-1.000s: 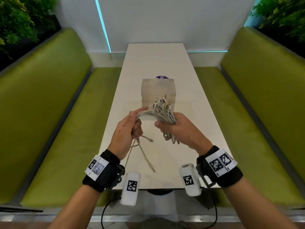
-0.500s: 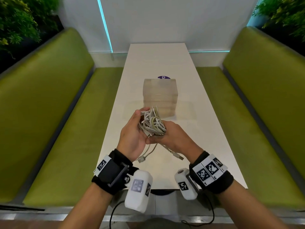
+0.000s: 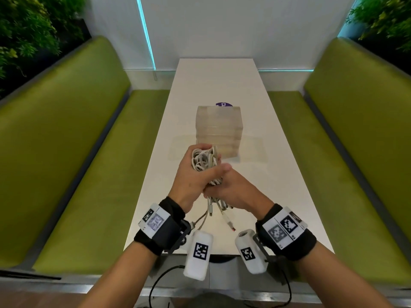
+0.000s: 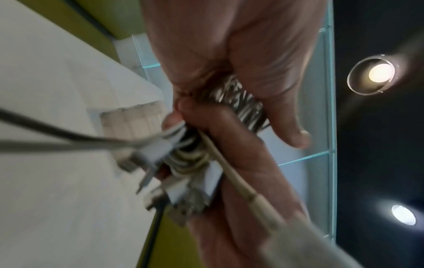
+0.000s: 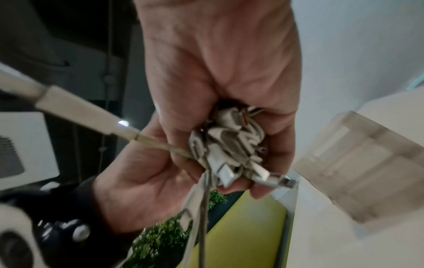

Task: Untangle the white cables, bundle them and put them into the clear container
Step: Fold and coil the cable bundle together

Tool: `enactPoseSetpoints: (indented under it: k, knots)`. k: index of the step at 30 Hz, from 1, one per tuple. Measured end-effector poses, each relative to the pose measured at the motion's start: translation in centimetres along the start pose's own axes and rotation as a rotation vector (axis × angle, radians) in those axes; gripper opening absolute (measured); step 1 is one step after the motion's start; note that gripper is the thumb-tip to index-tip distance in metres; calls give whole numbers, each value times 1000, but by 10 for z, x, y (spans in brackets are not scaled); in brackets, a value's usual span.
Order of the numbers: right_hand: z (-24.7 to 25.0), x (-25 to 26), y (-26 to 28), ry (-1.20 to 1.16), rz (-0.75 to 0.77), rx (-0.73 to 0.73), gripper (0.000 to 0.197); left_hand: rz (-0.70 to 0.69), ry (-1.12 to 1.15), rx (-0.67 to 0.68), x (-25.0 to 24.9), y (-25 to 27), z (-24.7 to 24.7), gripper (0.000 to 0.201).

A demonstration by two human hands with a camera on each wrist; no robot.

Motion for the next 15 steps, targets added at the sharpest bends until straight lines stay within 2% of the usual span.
enactPoseSetpoints:
  k: [2,4,11,15]
  knots:
    - [-3,6,-1,32,30,4,32,-24,20,-95,-4,-1,7,41]
    - [-5,8,0,22,49,16,28,-25,44,-114,-5,-3,10,35]
    - [-11,5,3,-137,73,106,31,1,130,-35,-7,-2,-1,29]
    - [-8,-4,5,-100,42,81,13,21,128,-24,-3,0,-3,29]
Point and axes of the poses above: each hand's wrist, its own y-axis away from the middle knuckle, its own z-axis out of the back of the hand, x = y × z, the point moved 10 cm from there along -y, towards the middle knuckle, and after that the axes turned 3 degrees about x, right-handed, at the moved point
